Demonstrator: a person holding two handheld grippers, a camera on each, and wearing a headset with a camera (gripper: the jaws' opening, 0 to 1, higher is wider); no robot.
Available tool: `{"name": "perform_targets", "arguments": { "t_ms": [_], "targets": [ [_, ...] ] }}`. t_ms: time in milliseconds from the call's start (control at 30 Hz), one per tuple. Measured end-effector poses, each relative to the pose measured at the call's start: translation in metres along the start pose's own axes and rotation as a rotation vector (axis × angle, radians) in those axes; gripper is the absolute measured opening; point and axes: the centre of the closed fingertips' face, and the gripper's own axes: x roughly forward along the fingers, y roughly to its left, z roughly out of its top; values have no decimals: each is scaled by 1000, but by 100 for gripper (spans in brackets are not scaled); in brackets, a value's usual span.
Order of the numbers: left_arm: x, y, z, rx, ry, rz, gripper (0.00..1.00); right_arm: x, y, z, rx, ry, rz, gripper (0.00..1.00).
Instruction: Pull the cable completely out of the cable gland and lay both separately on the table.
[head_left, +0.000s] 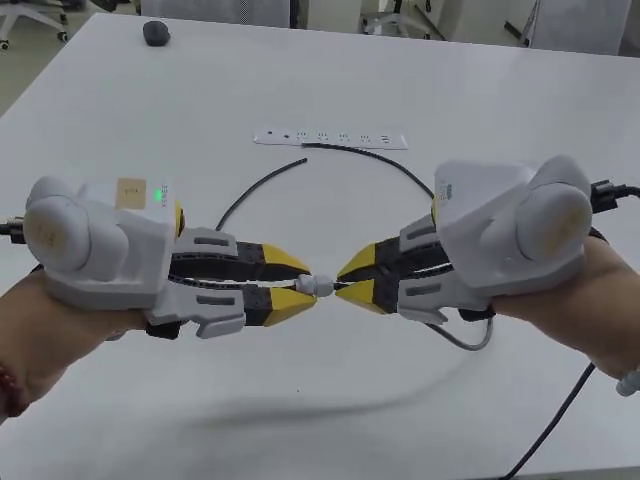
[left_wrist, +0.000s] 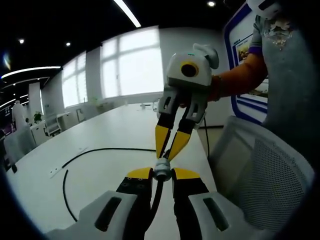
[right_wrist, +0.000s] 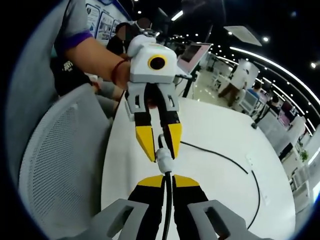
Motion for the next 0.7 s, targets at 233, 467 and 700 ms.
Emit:
{"name": "perform_targets", "arguments": {
  "t_ms": [233, 467, 700],
  "targets": [
    [-1, -1, 0, 3, 1, -3, 16, -1, 1, -1, -8, 0, 9, 0],
    [-5, 2, -1, 6, 1, 8, 16, -9, -2, -10, -10, 13, -7, 0],
    [-14, 7, -5, 5, 11, 19, 16, -20, -10, -32, 26, 39, -31, 0]
  ]
}}
